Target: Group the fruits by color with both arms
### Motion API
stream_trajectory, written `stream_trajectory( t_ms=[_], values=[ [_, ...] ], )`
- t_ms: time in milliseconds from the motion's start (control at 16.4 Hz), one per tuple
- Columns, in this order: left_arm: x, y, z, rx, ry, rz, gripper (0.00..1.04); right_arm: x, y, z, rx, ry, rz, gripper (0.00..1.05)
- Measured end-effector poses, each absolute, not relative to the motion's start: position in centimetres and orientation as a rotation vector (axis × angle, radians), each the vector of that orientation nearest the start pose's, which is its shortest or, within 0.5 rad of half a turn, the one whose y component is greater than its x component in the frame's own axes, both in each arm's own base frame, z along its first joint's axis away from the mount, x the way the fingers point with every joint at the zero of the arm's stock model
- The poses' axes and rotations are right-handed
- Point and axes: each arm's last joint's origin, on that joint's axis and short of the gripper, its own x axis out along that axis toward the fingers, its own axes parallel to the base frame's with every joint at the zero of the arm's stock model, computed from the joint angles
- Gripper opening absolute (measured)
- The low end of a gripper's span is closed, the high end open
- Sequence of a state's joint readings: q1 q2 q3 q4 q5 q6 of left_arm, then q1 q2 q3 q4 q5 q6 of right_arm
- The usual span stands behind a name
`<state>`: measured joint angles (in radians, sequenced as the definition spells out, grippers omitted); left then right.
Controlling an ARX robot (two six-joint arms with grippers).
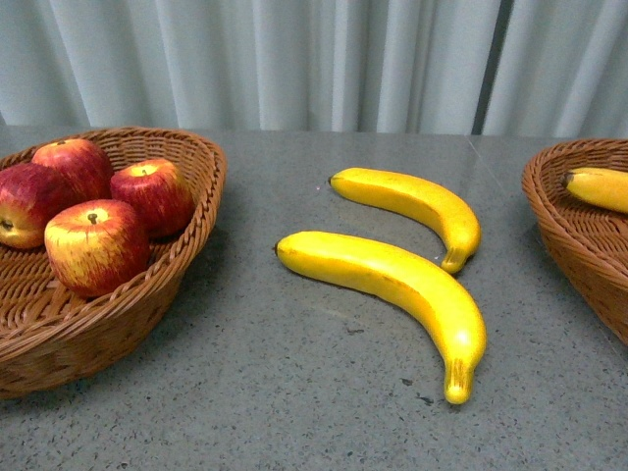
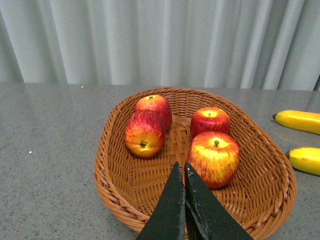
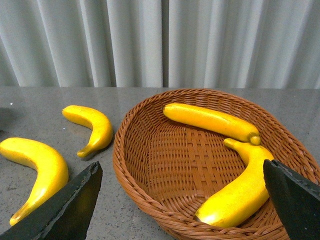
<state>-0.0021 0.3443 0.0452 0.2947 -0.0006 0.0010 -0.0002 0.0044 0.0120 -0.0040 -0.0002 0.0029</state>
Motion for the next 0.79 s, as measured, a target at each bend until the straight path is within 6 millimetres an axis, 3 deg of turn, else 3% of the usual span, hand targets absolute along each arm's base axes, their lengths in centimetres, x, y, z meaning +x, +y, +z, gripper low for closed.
stream_trajectory(
  t_ms=[792],
  values=[
    [10.9,0.0,17.0,0.001,-0.012,-0.002,0.02,9.7,0.0,16.7,0.003,-0.003,0.0,0.98]
  ],
)
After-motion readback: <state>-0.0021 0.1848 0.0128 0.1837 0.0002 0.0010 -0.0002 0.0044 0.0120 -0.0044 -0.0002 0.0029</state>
